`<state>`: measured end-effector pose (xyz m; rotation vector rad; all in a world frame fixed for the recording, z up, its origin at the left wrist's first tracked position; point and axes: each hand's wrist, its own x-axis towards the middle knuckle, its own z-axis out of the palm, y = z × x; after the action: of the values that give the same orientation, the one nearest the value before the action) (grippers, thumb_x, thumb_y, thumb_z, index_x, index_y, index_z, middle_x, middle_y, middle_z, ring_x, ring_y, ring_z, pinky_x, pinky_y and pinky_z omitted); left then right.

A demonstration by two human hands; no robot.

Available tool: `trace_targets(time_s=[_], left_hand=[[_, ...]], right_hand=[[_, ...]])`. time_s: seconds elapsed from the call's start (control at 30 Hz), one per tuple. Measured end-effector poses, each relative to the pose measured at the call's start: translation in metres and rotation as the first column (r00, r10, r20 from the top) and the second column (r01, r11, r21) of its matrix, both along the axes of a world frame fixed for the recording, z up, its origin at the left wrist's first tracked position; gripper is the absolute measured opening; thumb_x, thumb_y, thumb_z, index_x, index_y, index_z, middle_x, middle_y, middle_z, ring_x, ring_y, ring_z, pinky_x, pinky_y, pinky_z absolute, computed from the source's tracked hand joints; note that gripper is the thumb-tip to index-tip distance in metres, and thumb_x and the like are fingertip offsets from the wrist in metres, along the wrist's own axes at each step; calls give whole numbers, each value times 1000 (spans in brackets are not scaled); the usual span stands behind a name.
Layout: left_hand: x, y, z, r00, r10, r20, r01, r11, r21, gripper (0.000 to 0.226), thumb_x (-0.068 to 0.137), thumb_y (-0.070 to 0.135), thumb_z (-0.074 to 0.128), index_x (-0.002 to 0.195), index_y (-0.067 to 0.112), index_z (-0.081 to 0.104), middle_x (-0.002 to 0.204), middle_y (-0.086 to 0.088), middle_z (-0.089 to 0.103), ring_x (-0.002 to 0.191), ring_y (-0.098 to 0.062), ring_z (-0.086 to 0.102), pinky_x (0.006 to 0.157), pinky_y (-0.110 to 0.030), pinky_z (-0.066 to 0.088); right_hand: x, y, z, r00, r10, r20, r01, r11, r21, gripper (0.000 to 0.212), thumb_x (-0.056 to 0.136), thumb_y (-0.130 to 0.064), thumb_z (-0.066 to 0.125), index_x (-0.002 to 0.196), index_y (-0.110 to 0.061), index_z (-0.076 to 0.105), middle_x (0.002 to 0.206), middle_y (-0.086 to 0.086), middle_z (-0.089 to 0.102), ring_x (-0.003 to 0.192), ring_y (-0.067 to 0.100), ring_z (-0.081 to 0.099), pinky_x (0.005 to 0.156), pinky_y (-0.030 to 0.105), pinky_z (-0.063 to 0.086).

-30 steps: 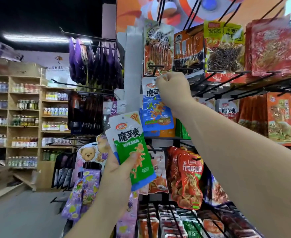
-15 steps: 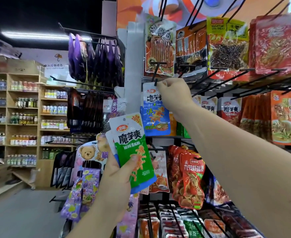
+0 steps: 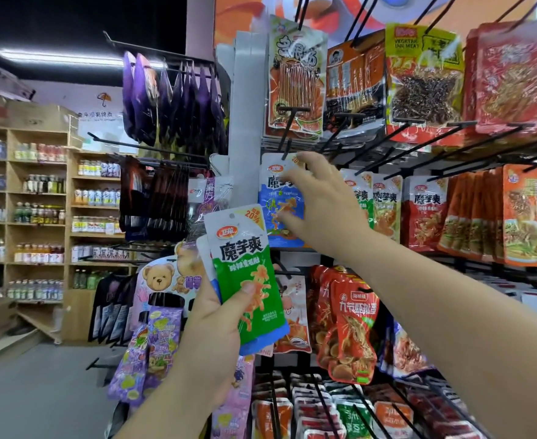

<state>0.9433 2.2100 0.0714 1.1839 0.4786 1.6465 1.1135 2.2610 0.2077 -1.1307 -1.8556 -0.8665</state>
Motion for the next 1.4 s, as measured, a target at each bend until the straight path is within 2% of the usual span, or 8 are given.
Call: trace_targets(time_s=[0.13, 0.63, 0.77, 0.9, 1.03, 1.23, 1.27, 1.4], left_hand=[[-1, 0, 2, 1000, -19, 17, 19, 1000, -24, 33, 102, 8, 56, 123, 32, 67, 117, 2, 78, 108, -26, 75, 71, -42, 64], [-7, 5, 7, 998, -53, -44, 51, 998, -30, 31, 101, 8, 58, 113, 32, 72, 115, -4, 78, 103, -30, 77, 80, -49, 63], [-14, -1, 21, 997, 32, -76, -29, 999, 36, 35, 103, 6, 57, 129, 28, 63, 115, -1, 78, 103, -28, 77, 86, -57, 61], [-16, -13, 45, 986, 134, -101, -117, 981, 153, 35, 100, 4, 62, 126, 26, 63, 114, -1, 78, 105, -32, 76, 84, -62, 61], [4, -30, 62, 969, 172, -176, -130, 966, 224, 35, 94, 5, 71, 119, 29, 64, 101, 4, 80, 87, -18, 79, 65, -48, 65], [29, -34, 81, 962, 180, -207, -148, 976, 159, 24, 98, 6, 68, 117, 20, 63, 97, -2, 80, 80, -21, 79, 56, -47, 64], [31, -33, 85, 961, 195, -198, -166, 974, 153, 20, 101, 9, 65, 119, 16, 61, 97, -5, 80, 81, -24, 79, 56, -50, 64], [44, -30, 97, 966, 199, -166, -165, 967, 195, 11, 106, 10, 56, 117, 12, 56, 88, -4, 81, 70, -21, 79, 55, -45, 65]], right_hand=[[2, 13, 3, 922, -247, 298, 295, 947, -127, 85, 96, -62, 58, 163, -44, 8, 171, 4, -23, 158, 32, -18, 128, 56, 4], [-18, 59, 4, 876, -323, 358, 441, 836, -326, 73, 104, -62, 38, 164, -41, 3, 172, 6, -19, 158, 33, -18, 123, 63, -5], [-20, 23, 6, 998, -18, -58, -6, 922, -388, 39, 110, -43, 41, 138, -23, 58, 147, 13, 54, 138, 33, 46, 110, 50, 41], [-26, -32, 3, 683, 337, -648, -639, 705, -308, 60, 105, -54, 46, 95, 0, 69, 95, 17, 72, 82, 23, 64, 77, 40, 52], [-23, -59, -9, 614, 481, -625, -709, 684, -171, 30, 94, -49, 66, 90, -21, 76, 90, 2, 78, 86, 28, 72, 82, 51, 60], [27, -69, -2, 492, 389, -779, -663, 748, -46, 53, 94, -49, 67, 107, 2, 65, 106, 36, 64, 81, 50, 59, 92, 76, 41], [38, -71, -1, 501, 366, -784, -637, 769, -48, 50, 98, -46, 65, 110, 4, 65, 104, 35, 64, 77, 43, 57, 69, 47, 29], [80, -68, 7, 475, 294, -829, -553, 833, -22, 44, 107, -34, 55, 116, 9, 61, 122, 33, 62, 100, 50, 61, 67, 55, 49]])
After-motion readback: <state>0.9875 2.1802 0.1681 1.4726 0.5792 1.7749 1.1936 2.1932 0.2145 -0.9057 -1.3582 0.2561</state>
